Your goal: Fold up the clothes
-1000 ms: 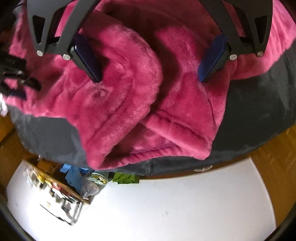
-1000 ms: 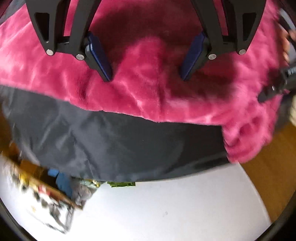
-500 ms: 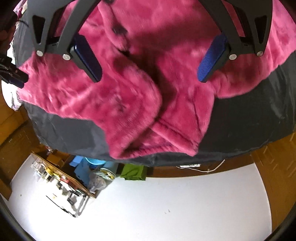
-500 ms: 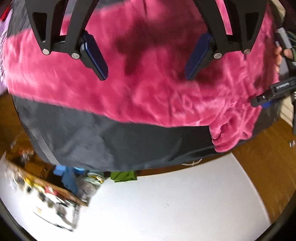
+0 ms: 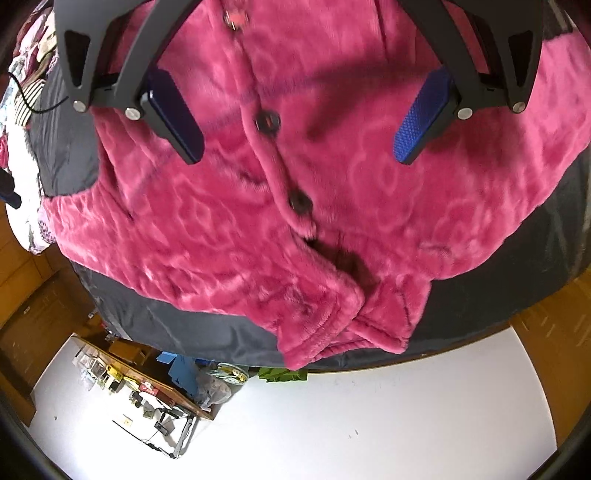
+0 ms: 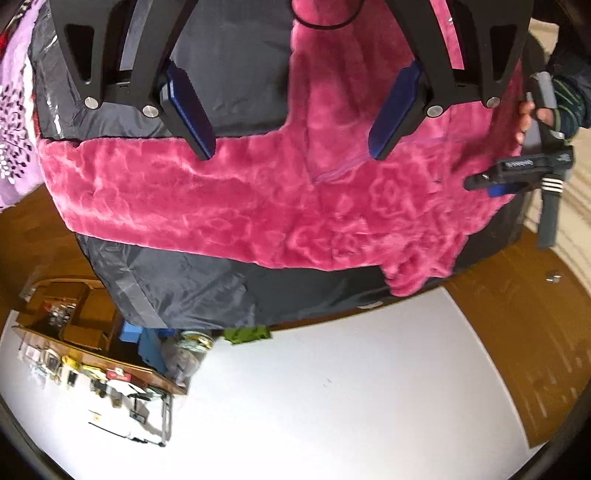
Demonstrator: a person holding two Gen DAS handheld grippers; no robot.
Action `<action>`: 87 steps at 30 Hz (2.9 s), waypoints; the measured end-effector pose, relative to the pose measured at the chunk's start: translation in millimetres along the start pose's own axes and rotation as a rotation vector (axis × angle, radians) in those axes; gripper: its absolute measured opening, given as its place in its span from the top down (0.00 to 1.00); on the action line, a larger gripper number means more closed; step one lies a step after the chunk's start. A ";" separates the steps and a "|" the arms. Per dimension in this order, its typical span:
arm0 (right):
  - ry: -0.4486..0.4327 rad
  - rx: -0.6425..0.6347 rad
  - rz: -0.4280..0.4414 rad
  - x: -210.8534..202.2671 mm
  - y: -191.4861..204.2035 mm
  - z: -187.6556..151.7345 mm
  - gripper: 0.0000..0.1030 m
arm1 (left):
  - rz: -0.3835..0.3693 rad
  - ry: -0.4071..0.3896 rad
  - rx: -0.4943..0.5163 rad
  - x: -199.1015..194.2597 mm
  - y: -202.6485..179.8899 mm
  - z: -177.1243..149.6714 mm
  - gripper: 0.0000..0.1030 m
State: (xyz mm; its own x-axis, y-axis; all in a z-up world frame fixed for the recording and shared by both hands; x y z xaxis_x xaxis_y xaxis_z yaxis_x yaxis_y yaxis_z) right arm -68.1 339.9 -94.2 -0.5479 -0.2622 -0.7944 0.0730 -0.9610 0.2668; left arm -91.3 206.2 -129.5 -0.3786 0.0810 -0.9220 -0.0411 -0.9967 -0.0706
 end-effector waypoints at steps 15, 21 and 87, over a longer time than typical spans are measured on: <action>0.264 -0.350 0.337 -43.1 72.8 -161.9 0.16 | 0.057 0.083 -0.125 -53.5 2.2 -145.5 0.00; 0.314 -0.269 0.444 -9.6 89.1 -187.3 0.16 | 0.163 0.099 -0.207 -47.5 36.7 -191.3 0.00; 0.388 -0.505 0.032 115.6 119.2 -212.0 0.00 | 0.322 -0.051 -0.365 -65.5 194.3 -99.0 0.00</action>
State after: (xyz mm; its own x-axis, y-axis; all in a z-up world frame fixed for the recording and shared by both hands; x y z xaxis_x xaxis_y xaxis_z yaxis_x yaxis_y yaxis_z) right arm 54.0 176.4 -269.9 -0.2036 -0.2136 -0.9555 0.5200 -0.8505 0.0793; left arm 17.1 6.1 -120.4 -0.3638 -0.2404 -0.8999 0.4086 -0.9094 0.0777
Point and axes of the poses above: each gripper's, at about its wrist camera, not at the fingertips, and x roughly the way its jaws point, y to its left, z to its top, the point moved 7 cm from there along x, roughly the way its jaws point, and after that the axes turned 5 degrees about z, right-handed, at the moved point
